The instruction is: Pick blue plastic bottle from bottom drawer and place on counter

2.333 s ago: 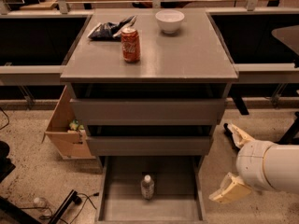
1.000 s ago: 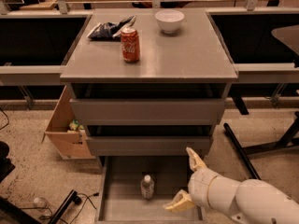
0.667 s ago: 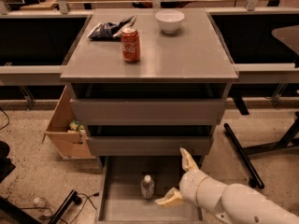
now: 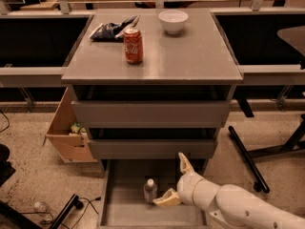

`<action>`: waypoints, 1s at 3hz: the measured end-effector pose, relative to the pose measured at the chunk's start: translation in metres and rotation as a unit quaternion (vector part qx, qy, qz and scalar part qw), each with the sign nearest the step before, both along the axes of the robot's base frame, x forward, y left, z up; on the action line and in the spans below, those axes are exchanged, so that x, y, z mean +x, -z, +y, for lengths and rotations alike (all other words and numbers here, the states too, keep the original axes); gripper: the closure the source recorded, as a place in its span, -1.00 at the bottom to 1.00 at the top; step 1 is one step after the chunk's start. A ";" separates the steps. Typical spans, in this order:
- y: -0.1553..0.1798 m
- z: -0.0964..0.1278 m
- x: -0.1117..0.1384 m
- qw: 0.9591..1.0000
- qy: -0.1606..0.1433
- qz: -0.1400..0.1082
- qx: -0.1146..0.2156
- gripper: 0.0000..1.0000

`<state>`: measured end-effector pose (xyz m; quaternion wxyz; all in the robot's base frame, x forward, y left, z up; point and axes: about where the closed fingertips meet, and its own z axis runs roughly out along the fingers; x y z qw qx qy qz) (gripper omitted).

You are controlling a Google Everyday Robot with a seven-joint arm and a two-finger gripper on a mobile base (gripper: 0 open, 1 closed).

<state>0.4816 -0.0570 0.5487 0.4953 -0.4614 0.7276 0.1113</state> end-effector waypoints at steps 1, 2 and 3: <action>0.022 0.000 0.012 1.000 -0.017 0.000 0.019 -1.00; 0.056 -0.005 0.034 0.997 -0.060 -0.023 0.052 -1.00; 0.106 0.003 0.047 0.991 -0.102 -0.025 0.089 -1.00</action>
Offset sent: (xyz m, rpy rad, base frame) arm 0.0534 -0.0018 -0.1370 0.2853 -0.0578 0.2503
